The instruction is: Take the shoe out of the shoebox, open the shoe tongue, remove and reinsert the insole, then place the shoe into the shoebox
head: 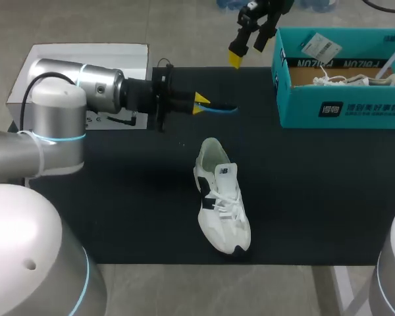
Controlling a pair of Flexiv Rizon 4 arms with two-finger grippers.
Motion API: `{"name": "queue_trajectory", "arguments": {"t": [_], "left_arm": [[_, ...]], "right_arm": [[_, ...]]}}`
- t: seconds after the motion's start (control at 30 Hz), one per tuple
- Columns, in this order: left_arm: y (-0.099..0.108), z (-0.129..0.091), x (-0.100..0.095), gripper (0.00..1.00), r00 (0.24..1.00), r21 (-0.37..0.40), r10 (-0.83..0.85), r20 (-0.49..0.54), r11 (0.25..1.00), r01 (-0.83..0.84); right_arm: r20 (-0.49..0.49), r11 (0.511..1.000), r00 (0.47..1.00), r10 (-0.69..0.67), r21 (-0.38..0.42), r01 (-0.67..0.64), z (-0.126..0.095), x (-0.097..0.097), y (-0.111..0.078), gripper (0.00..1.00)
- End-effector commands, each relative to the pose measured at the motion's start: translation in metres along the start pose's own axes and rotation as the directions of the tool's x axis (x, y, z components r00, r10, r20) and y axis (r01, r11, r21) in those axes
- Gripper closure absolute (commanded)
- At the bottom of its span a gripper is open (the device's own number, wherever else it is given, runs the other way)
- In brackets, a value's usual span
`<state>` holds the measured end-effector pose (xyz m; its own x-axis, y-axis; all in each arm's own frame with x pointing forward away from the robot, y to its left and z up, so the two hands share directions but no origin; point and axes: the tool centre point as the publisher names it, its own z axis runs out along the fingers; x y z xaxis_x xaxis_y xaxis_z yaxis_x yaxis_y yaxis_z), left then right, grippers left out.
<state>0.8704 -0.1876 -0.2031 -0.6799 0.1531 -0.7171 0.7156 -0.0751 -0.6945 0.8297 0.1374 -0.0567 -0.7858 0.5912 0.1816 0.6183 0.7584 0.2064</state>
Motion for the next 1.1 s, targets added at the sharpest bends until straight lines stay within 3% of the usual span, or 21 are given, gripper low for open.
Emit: {"name": "queue_trajectory", "arguments": {"t": [0.03,0.07,0.63,0.83,0.87,1.1], "left_arm": [[0.000,-0.004,-0.003,1.00,0.798,0.291,-0.574,-0.184,0.744,0.602],[-0.005,-0.006,-0.001,1.00,0.891,0.254,-0.451,-0.058,0.856,0.450],[-0.005,-0.006,-0.001,1.00,0.891,0.254,-0.451,-0.058,0.856,0.450],[0.001,-0.003,-0.014,1.00,0.796,0.167,-0.604,-0.030,0.782,0.600],[0.002,-0.002,-0.017,1.00,0.758,0.132,-0.652,-0.027,0.749,0.649],[0.008,0.007,-0.027,1.00,0.569,0.085,-0.819,-0.072,0.564,0.822]], "right_arm": [[0.001,1.000,1.000,0.000,0.002,-0.001,0.000,0.000,0.001,0.00],[0.001,1.000,1.000,0.000,0.002,-0.001,0.000,0.000,0.001,0.00],[0.001,1.000,1.000,0.000,0.002,-0.001,0.000,0.000,0.001,0.00],[0.001,1.000,1.000,0.000,0.002,-0.001,0.000,0.000,0.001,0.00],[0.001,1.000,1.000,0.000,0.002,-0.001,0.000,0.000,0.001,0.00],[0.001,1.000,1.000,0.000,0.002,-0.001,0.000,0.000,0.001,0.00]]}}
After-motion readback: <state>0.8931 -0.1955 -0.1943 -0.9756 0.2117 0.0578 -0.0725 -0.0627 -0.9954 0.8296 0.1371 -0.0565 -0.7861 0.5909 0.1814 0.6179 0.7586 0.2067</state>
